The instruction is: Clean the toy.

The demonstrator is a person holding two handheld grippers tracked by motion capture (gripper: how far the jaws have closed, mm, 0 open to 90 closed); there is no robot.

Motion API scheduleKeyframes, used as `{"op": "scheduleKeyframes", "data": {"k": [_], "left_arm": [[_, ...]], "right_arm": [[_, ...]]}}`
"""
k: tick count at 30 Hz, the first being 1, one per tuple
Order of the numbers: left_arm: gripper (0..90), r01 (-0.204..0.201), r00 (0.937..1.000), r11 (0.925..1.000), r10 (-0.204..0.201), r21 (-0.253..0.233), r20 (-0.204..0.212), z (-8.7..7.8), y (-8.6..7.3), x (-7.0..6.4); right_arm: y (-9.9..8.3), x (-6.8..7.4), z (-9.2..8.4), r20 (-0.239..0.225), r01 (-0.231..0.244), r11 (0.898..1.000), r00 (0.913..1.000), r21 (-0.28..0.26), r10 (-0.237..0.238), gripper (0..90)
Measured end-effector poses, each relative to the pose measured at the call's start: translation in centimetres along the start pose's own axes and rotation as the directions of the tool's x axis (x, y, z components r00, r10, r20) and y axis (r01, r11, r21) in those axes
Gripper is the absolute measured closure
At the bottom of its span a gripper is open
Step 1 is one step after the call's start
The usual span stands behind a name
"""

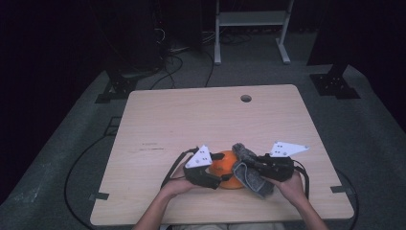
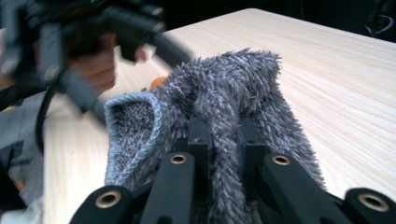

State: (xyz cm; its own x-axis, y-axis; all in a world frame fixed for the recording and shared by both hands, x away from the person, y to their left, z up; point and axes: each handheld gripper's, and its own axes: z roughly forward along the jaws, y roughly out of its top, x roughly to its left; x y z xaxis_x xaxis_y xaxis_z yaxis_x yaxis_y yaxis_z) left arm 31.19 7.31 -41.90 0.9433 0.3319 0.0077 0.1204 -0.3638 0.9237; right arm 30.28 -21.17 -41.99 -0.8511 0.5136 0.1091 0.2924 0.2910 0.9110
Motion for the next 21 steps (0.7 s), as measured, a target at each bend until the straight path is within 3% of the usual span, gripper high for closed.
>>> {"op": "scheduleKeyframes", "data": {"k": [2,5,8,12,15,18,21], "left_arm": [[25.9,0.012,0.9995,0.9997,-0.011,0.02,-0.03,0.3,-0.2,0.2],[24.9,0.042,0.9987,0.9972,-0.041,0.061,-0.03,1.2,-0.9,0.1],[29.9,0.028,0.9993,0.9965,-0.026,0.079,-0.029,1.5,-0.9,-0.3],[32.3,-0.01,0.9997,0.9919,0.007,0.127,0.025,1.4,-0.8,-0.7],[29.0,-0.019,0.9987,0.9937,0.014,0.11,0.049,1.0,-0.4,-0.6],[19.9,0.015,0.9999,0.9985,-0.014,0.052,-0.003,1.0,-0.2,-0.2],[19.2,0.031,0.9994,0.9933,-0.03,0.111,-0.018,1.9,-0.7,-0.2]], "right_arm": [[-0.1,0.4,0.0,-0.04,0.013,1.0,0.9991,0.017,-0.012,78.9],[-0.3,0.6,0.0,-0.059,0.034,0.999,0.9977,0.036,-0.032,78.9],[-0.6,-0.4,-0.4,-0.046,0.005,0.999,0.999,0.05,-0.002,78.9],[-1.1,-1.5,-0.8,0.031,-0.03,0.997,0.9991,0.065,0.028,78.8],[-1.4,-1.3,-0.6,0.007,-0.019,0.997,0.9998,0.081,0.018,78.8],[-1.2,-0.8,-0.6,-0.017,0.023,0.996,0.9996,0.091,-0.022,78.8],[-1.3,-0.8,-0.8,-0.042,0.039,0.995,0.9985,0.092,-0.035,78.7]]}}
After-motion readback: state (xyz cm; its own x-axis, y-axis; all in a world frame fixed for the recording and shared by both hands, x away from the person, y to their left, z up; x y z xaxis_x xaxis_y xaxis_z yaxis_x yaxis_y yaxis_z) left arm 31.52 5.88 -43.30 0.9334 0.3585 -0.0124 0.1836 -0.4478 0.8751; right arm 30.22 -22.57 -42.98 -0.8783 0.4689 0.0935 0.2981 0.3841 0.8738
